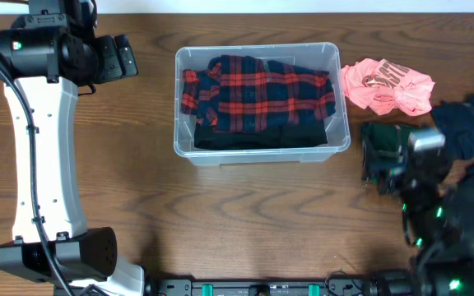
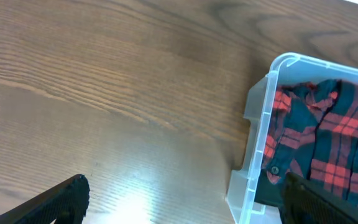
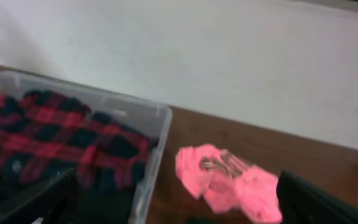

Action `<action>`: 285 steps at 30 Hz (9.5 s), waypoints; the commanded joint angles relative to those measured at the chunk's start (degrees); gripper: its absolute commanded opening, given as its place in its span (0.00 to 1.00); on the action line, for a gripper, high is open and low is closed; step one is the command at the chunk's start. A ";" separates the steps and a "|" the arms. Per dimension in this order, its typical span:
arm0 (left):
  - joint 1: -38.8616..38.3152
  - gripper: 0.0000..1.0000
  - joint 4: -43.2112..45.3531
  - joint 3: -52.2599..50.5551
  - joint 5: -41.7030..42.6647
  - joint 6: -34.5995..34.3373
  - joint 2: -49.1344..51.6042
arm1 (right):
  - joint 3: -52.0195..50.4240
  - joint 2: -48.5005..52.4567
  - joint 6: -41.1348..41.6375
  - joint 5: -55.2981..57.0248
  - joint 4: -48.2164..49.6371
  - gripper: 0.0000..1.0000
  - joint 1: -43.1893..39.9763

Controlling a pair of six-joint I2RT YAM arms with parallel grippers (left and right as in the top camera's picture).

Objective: Pack container
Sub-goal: 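Reach the right gripper to the pink t-shirt and grasp it, then lift the pink t-shirt with the right gripper, then carry the pink t-shirt over the bin and lower it in, then release the pink t-shirt and press it into the bin's left side, then move the right gripper to the green garment and grasp it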

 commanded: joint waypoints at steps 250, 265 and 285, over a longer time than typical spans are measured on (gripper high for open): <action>8.98 0.98 0.94 -1.49 -8.02 1.60 1.18 | 55.93 61.66 19.37 -6.43 -34.53 0.99 -11.37; 8.98 0.98 0.94 -1.49 -8.02 1.60 1.18 | 35.52 63.04 20.85 -5.35 -44.00 0.99 -28.46; 8.98 0.98 0.94 -1.49 -8.02 1.60 1.18 | 9.73 63.04 12.20 -7.93 -15.17 0.84 -30.56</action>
